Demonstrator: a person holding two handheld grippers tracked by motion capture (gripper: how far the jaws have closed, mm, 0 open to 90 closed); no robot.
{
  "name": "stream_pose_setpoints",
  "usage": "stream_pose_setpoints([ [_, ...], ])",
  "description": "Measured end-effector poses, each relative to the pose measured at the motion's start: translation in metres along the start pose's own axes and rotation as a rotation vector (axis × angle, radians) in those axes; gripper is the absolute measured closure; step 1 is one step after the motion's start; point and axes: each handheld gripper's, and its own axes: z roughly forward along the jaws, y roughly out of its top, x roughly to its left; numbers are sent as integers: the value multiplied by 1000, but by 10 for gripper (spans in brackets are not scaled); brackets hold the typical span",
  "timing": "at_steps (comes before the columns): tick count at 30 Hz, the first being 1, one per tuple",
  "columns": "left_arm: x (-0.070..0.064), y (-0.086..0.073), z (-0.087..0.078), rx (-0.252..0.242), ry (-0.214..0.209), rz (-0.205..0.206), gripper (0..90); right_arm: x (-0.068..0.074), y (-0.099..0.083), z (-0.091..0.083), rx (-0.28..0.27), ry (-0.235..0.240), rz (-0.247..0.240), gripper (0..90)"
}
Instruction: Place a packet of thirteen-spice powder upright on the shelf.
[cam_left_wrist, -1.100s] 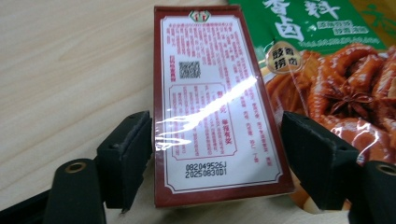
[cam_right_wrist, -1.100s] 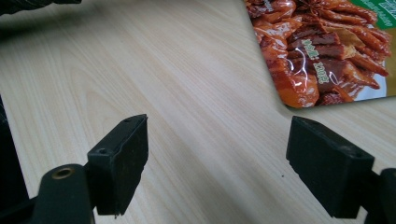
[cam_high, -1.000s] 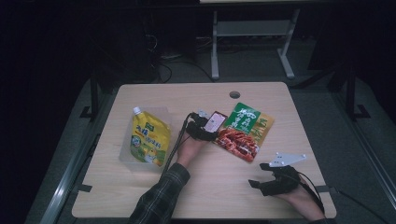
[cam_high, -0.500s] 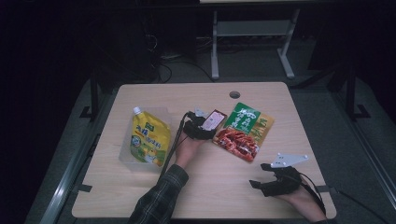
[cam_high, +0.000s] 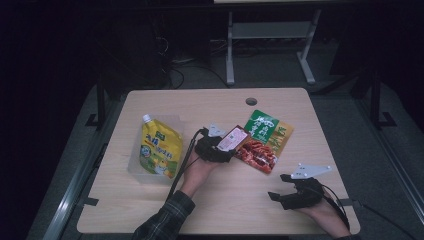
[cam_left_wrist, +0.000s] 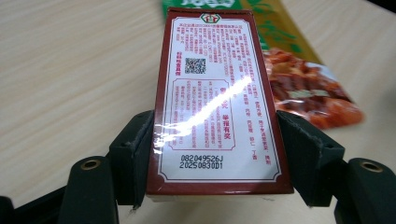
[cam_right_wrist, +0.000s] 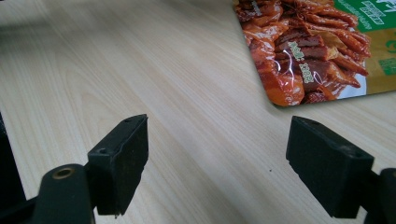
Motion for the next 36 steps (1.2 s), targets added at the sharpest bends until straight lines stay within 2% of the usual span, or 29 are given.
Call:
stream_pose_setpoints([
  [3,-9,-3,-7,-2,-39,10,320,-1,0,0,-4,-6,4,205],
  [6,-18,-6,-16,-4,-69,44,320,-2,1,0,-5,-11,-2,205],
  [8,-24,-8,-21,-8,-92,53,320,-3,1,-1,-8,-14,-2,205],
  [16,-43,-24,-29,28,-175,186,320,-4,0,-2,-11,-15,-5,205],
  [19,-46,-34,-34,49,-220,248,320,-4,1,-2,-11,-13,-25,204],
  [20,-49,-41,-35,53,-254,266,320,-4,1,-2,-11,-9,-29,203],
  [21,-50,-45,-36,54,-271,288,320,-4,1,-1,-9,0,-27,203],
  [22,-50,-45,-36,54,-271,288,319,-4,1,-1,-9,5,-40,204],
  [27,-51,-64,-39,66,-339,342,319,-1,3,2,-6,29,-56,202],
  [29,-50,-68,-39,81,-357,356,319,-1,4,4,-10,44,-88,200],
  [33,-46,-72,-38,88,-385,376,318,1,8,8,-8,70,-118,195],
  [34,-42,-74,-36,104,-398,396,318,1,9,9,-9,79,-134,195],
  [36,-38,-77,-36,108,-420,400,318,3,12,11,-15,112,-144,195],
])
